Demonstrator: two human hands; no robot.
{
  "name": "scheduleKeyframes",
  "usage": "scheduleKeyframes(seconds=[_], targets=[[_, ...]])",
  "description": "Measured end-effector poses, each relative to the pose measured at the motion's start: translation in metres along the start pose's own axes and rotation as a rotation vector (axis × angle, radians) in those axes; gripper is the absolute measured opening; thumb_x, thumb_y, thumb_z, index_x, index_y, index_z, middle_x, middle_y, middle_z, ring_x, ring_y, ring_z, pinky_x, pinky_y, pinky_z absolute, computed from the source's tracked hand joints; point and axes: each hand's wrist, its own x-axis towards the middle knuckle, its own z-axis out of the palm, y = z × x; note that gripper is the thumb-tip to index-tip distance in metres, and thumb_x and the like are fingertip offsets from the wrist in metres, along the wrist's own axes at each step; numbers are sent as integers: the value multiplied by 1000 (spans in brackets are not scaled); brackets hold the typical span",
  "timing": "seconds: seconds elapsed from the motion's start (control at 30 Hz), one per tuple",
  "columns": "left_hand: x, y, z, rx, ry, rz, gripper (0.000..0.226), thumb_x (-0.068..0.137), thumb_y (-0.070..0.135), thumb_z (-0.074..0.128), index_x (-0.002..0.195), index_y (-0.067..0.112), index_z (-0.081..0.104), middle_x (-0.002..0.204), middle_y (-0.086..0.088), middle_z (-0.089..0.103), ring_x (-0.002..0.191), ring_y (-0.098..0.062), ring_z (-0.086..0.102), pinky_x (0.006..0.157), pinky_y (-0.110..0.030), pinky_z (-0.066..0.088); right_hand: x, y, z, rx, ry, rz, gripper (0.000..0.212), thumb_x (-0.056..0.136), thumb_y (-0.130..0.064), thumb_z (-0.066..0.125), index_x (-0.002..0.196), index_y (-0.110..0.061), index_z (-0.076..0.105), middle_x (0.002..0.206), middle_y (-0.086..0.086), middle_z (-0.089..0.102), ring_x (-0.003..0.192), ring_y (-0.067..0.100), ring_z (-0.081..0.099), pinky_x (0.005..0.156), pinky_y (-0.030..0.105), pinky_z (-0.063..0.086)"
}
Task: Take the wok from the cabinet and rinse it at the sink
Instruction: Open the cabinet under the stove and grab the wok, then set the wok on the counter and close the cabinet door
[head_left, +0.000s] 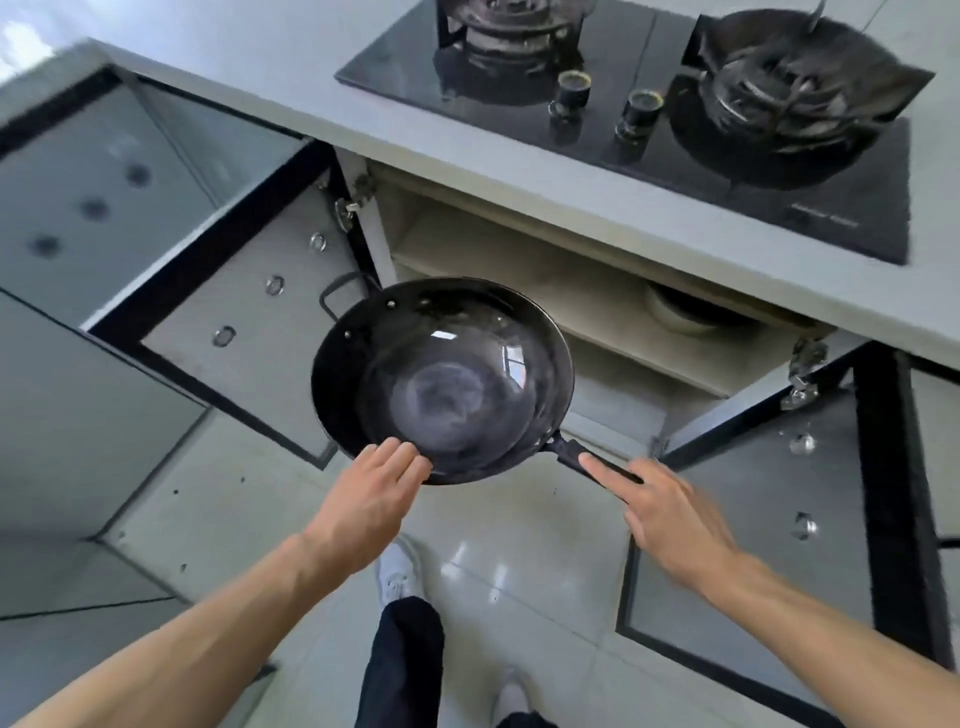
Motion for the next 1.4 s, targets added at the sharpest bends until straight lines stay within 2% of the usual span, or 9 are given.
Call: scheduleKeyframes(seconds=[0.3, 0.47, 0.63, 0.73, 0.87, 1.1, 1.3, 1.4], targets=[[-45, 48, -140, 77, 49, -18, 29, 70, -9, 66, 89, 11, 58, 84, -3, 52, 75, -25, 46, 62, -34, 39, -92, -33, -123, 34, 109, -57, 76, 90, -4, 52, 149, -43, 24, 92, 0, 46, 84, 22, 50, 70, 37, 50], [-59, 62, -213, 99, 90, 8, 29, 71, -9, 62, 91, 11, 58, 85, -3, 52, 75, -24, 45, 63, -34, 41, -138, -56, -176, 44, 181, -47, 76, 91, -5, 52, 150, -42, 21, 92, 0, 48, 82, 20, 52, 72, 35, 51], [-64, 63, -261, 124, 171, 87, 28, 71, -8, 62, 90, 11, 56, 85, -2, 50, 75, -23, 42, 62, -35, 42, -170, -73, -213, 5, 277, -18, 74, 93, -8, 52, 150, -42, 20, 91, -3, 46, 77, 15, 49, 64, 30, 51], [-62, 63, -281, 140, 205, 101, 24, 74, -4, 66, 87, 13, 54, 83, -1, 47, 74, -23, 42, 63, -36, 41, -184, -76, -229, 0, 322, -2, 72, 94, -10, 52, 150, -41, 20, 90, -4, 45, 76, 14, 47, 63, 29, 50], [-54, 73, -303, 147, 245, 163, 27, 69, -9, 62, 86, 11, 56, 83, -2, 49, 75, -25, 44, 64, -37, 41, -209, -78, -246, 9, 381, 69, 73, 92, -7, 51, 149, -42, 23, 88, -4, 44, 75, 15, 47, 63, 28, 48], [-11, 124, -341, 157, 310, 291, 31, 62, -13, 57, 83, 10, 52, 81, -3, 48, 72, -25, 43, 61, -37, 40, -253, -41, -273, 55, 477, 186, 70, 95, -10, 48, 148, -46, 21, 95, -2, 47, 80, 18, 51, 72, 33, 50], [45, 195, -349, 188, 360, 398, 28, 65, -11, 57, 84, 10, 55, 80, -4, 49, 71, -24, 42, 59, -36, 39, -285, 30, -282, 89, 539, 281, 69, 95, -13, 48, 147, -49, 20, 90, -6, 45, 77, 16, 49, 65, 29, 46], [75, 236, -348, 208, 359, 423, 27, 67, -11, 57, 85, 9, 57, 81, -5, 51, 73, -26, 45, 61, -37, 40, -301, 74, -284, 92, 518, 325, 70, 95, -14, 48, 147, -49, 18, 89, -5, 46, 78, 16, 48, 68, 30, 46]])
